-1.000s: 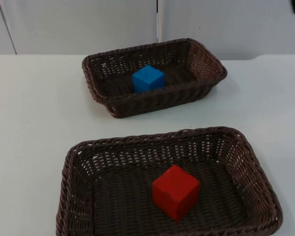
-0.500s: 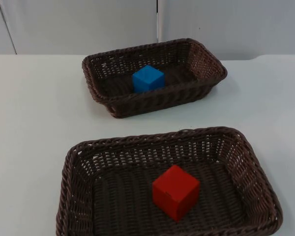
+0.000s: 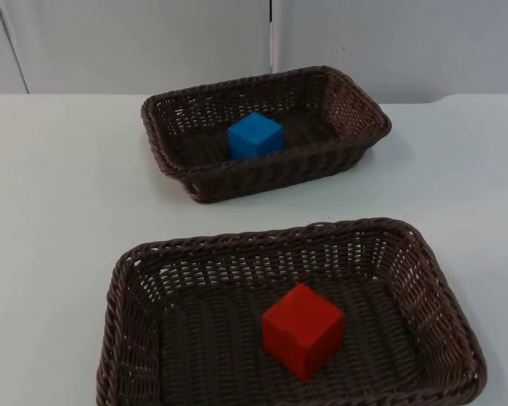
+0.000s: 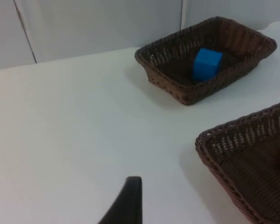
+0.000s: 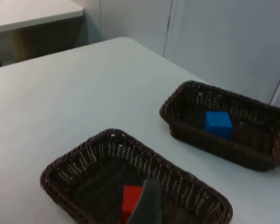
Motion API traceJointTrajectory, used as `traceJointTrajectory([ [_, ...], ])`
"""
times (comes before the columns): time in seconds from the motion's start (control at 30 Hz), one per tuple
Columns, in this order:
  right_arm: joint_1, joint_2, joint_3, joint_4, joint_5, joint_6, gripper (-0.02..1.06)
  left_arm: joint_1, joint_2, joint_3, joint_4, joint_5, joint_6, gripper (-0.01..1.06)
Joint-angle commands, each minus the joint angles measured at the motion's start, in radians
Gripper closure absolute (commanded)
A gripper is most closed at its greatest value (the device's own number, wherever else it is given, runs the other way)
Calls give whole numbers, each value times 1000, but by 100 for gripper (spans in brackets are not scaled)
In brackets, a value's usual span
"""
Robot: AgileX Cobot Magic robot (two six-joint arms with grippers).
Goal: Pick up one cube with the left hand and place it into the upper basket. Pick up one cube with the right hand and place it into the lower basket.
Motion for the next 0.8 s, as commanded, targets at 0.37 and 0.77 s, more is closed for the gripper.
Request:
traceJointTrajectory([
  [0.37,5,-170,1,-25,204,44,33,-3,-4,30,-20,23,0,13],
  [0.77,5,-363,30,18,376,78,33,-3,-4,46,-23,38,0,13],
])
